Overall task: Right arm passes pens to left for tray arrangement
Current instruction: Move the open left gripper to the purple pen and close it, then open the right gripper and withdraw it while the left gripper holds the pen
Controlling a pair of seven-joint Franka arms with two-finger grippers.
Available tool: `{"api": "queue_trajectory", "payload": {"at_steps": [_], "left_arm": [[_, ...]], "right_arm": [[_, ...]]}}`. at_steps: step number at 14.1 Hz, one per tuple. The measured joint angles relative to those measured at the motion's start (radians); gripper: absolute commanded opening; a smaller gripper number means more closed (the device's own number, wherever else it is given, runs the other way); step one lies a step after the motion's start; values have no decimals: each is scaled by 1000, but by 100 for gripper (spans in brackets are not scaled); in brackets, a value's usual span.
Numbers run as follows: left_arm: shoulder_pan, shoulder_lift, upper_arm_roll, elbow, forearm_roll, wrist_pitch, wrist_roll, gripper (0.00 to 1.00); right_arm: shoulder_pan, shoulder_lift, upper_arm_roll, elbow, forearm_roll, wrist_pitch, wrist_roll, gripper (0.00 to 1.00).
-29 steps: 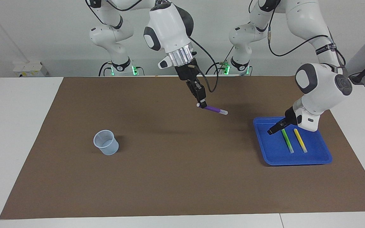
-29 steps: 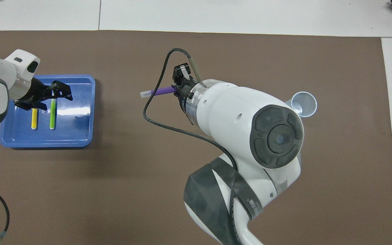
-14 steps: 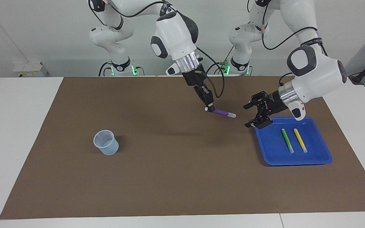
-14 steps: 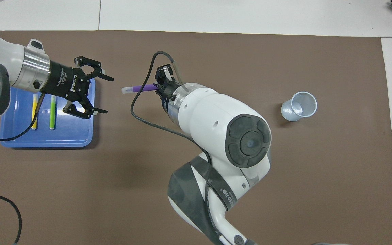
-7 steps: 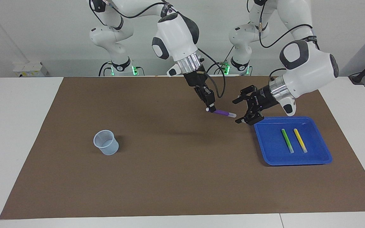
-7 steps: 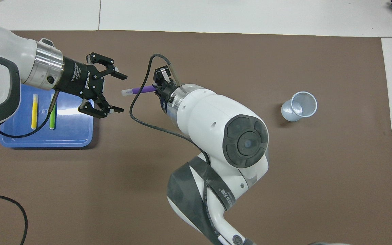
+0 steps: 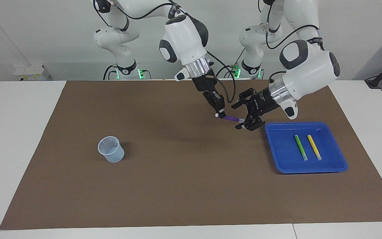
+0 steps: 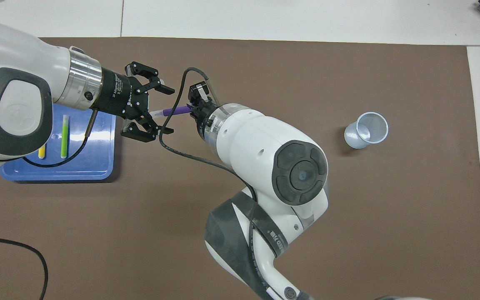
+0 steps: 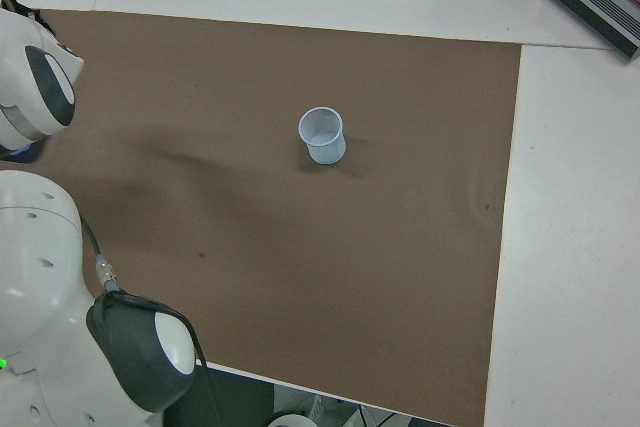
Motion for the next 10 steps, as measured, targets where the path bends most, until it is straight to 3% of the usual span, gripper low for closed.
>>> {"api": "queue_trajectory", "payload": {"at_steps": [3, 6, 8, 10], "left_arm": [[0, 0, 0, -14, 0, 18, 1, 72], [0, 0, 1, -20, 0, 29, 1, 40], [0, 0, 1, -20, 0, 32, 1, 14], [-1, 0, 0, -21, 0, 30, 4, 0]], "right_arm": [[0, 0, -1, 0, 0, 0, -3, 0], [0, 0, -2, -3, 0, 0, -7, 0], [-1, 0, -3, -7, 0, 0, -16, 0], [-1, 0, -5, -9, 0, 0, -19, 0]]}}
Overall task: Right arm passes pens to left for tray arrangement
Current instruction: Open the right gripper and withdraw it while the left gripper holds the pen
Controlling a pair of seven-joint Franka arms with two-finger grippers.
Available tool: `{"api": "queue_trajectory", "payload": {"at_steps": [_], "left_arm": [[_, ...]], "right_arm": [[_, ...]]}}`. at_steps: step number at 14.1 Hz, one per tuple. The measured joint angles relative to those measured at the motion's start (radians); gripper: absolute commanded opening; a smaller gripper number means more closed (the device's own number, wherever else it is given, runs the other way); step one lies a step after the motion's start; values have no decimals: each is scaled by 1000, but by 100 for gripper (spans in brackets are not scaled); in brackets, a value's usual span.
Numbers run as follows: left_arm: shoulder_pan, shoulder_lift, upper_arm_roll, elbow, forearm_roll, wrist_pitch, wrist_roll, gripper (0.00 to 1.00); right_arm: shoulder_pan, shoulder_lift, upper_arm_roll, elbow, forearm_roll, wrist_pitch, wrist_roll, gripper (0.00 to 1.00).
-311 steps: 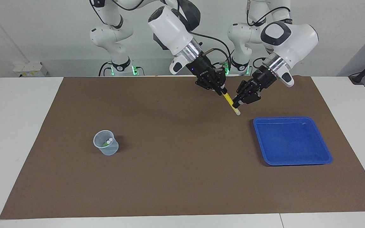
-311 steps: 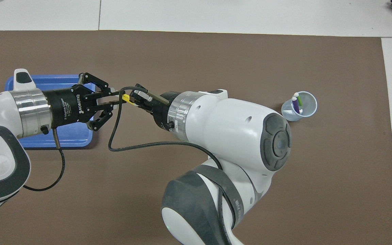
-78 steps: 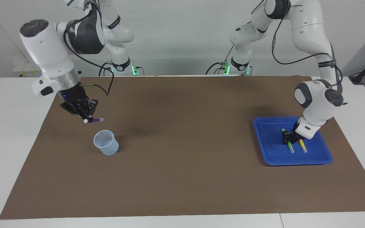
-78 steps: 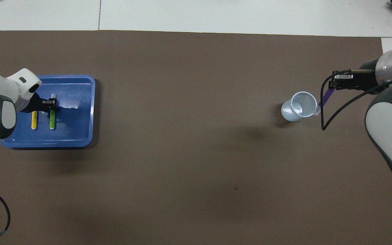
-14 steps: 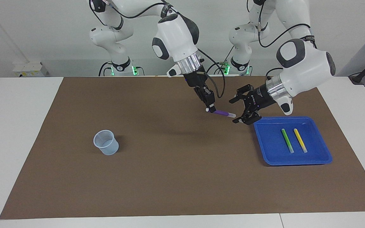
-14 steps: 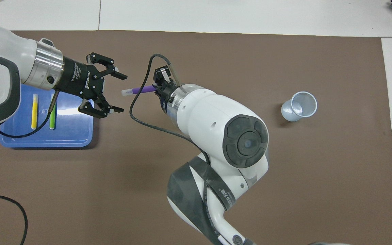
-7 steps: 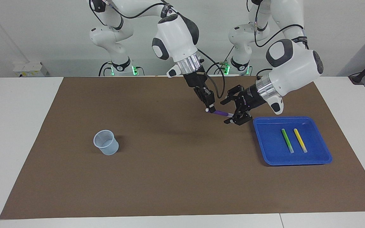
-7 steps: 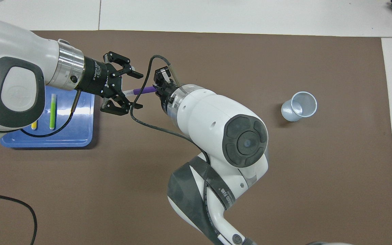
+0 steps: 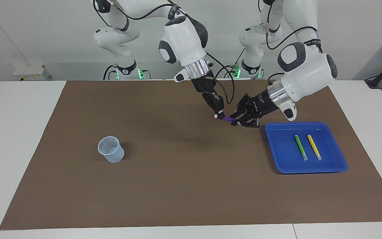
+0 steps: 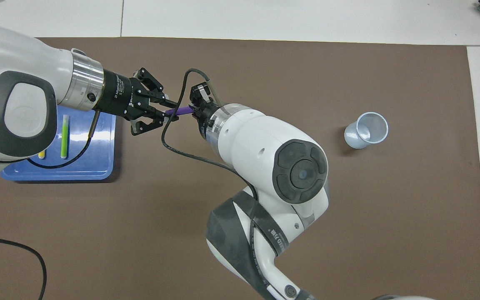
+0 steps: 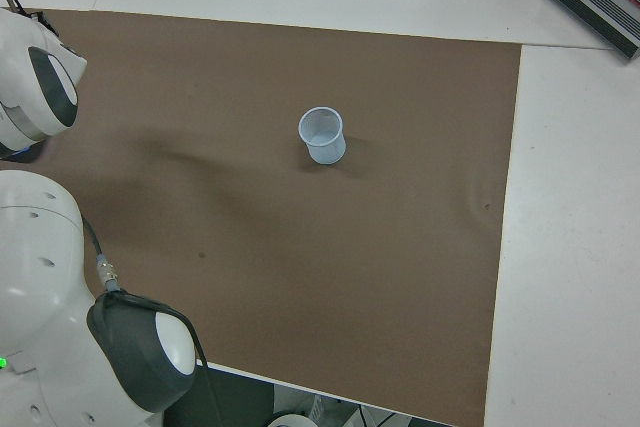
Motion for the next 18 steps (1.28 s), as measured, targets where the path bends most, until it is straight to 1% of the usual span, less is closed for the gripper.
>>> {"api": "queue_trajectory", "payload": {"at_steps": [6, 7, 8, 9, 10, 11, 12, 13, 15, 18], "left_arm": [[-1, 0, 0, -1, 1, 3, 6, 0], [-1, 0, 0, -1, 1, 3, 8, 0], [-1, 0, 0, -1, 1, 3, 11, 0], [-1, 0, 0, -1, 1, 3, 16, 0], [-1, 0, 0, -1, 1, 3, 26, 0], [-1, 0, 1, -1, 1, 3, 43, 0], [-1, 0, 2, -1, 1, 3, 71, 0], [-1, 0, 2, -3, 1, 3, 105, 0], [2, -1, 5, -13, 14, 3, 170, 0], [17, -6, 8, -34, 68, 3, 263, 0]], "right_arm": [[0, 0, 0, 0, 0, 0, -4, 0], [0, 0, 0, 0, 0, 0, -4, 16], [0, 0, 0, 0, 0, 0, -4, 41], [0, 0, 0, 0, 0, 0, -4, 54], [0, 0, 0, -1, 2, 0, -4, 62], [0, 0, 0, -1, 9, 0, -4, 72], [0, 0, 0, -1, 20, 0, -4, 91], [0, 0, 0, -1, 24, 0, -4, 99], [-1, 0, 0, -2, 29, -1, -4, 100], [-4, 0, -1, -3, 29, -15, -34, 100]]}}
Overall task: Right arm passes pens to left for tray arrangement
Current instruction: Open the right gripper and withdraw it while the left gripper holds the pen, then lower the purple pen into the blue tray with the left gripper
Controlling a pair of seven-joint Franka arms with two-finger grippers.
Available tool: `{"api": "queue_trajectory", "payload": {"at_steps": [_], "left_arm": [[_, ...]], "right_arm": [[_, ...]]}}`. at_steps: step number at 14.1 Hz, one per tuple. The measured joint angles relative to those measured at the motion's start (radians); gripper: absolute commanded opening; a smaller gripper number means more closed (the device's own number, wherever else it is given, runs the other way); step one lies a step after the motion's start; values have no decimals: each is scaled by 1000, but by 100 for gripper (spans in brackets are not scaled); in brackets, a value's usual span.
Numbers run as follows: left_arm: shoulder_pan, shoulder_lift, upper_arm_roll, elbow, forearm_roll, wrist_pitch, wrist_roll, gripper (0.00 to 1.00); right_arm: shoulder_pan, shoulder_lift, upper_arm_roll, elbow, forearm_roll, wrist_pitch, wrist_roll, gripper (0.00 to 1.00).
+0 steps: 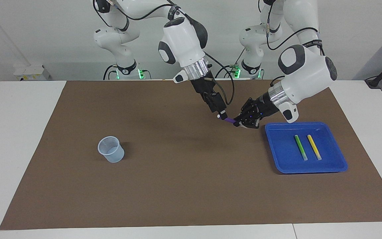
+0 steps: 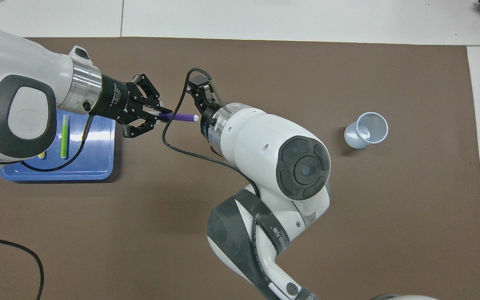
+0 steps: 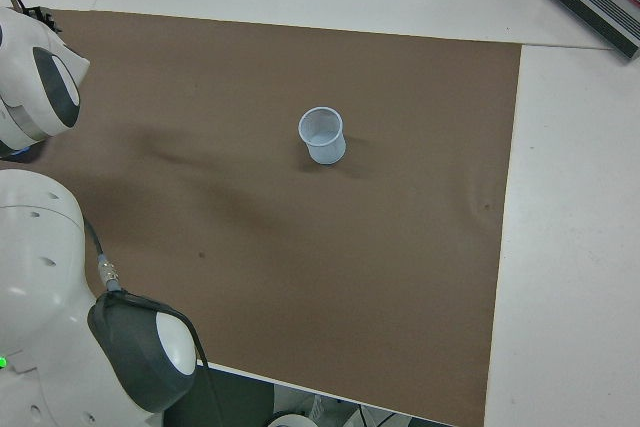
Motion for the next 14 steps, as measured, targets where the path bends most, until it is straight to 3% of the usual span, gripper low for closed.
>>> {"api": "queue_trajectory", "payload": {"at_steps": [6, 14], "left_arm": [[40, -40, 5, -86, 100, 0, 352, 0], [68, -91, 9, -178, 241, 0, 798, 0]], "right_arm": [[-75, -19, -2, 1, 2, -222, -256, 100], [-313, -173, -8, 4, 1, -633, -773, 100]]}}
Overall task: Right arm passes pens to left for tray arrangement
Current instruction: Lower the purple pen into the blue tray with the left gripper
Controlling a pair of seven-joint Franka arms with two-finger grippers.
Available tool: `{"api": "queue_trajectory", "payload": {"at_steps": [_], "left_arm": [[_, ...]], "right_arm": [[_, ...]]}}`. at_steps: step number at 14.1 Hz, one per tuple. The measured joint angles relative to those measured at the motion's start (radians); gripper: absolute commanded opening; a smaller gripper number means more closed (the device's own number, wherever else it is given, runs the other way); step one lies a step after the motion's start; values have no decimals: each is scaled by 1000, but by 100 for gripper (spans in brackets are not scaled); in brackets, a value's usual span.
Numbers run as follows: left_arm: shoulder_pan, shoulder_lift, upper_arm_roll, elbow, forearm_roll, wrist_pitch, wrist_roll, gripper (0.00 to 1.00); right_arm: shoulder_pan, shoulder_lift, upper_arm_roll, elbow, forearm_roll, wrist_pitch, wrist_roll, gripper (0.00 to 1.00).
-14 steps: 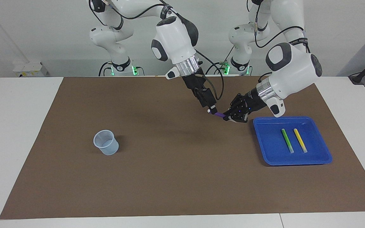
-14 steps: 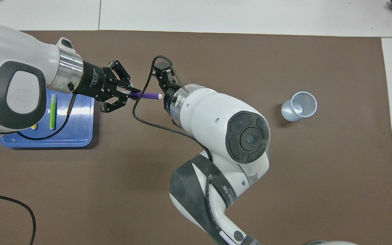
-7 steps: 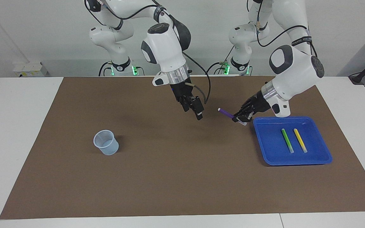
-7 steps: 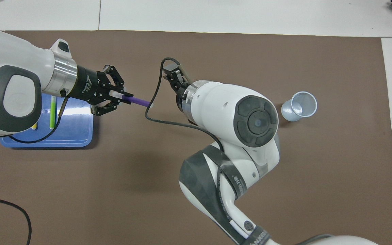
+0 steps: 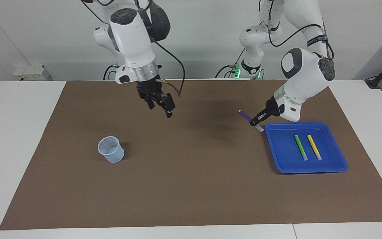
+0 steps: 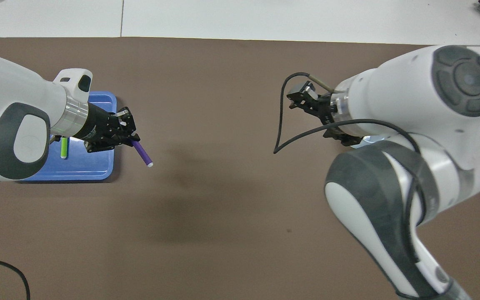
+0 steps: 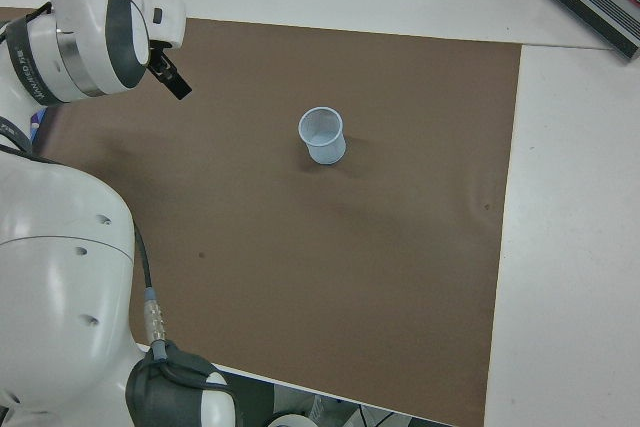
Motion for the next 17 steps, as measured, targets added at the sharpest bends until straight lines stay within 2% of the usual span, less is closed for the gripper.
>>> {"api": "queue_trajectory", "payload": {"at_steps": [3, 6, 9, 14, 17], "left_arm": [[18, -1, 2, -2, 46, 5, 153, 0], [45, -1, 2, -23, 125, 70, 298, 0], [81, 0, 5, -41, 181, 135, 443, 0], [120, 57, 8, -48, 260, 221, 562, 0], [129, 102, 9, -45, 322, 251, 587, 0]], "right_arm": [[-112, -19, -2, 0, -2, -31, -220, 100], [-199, -19, -3, 3, -48, -31, -429, 100], [-243, -27, -4, 10, -107, -50, -526, 100], [-400, -141, -4, 12, -115, -206, -782, 100], [-415, -178, 0, 11, -114, -247, -799, 100]]}}
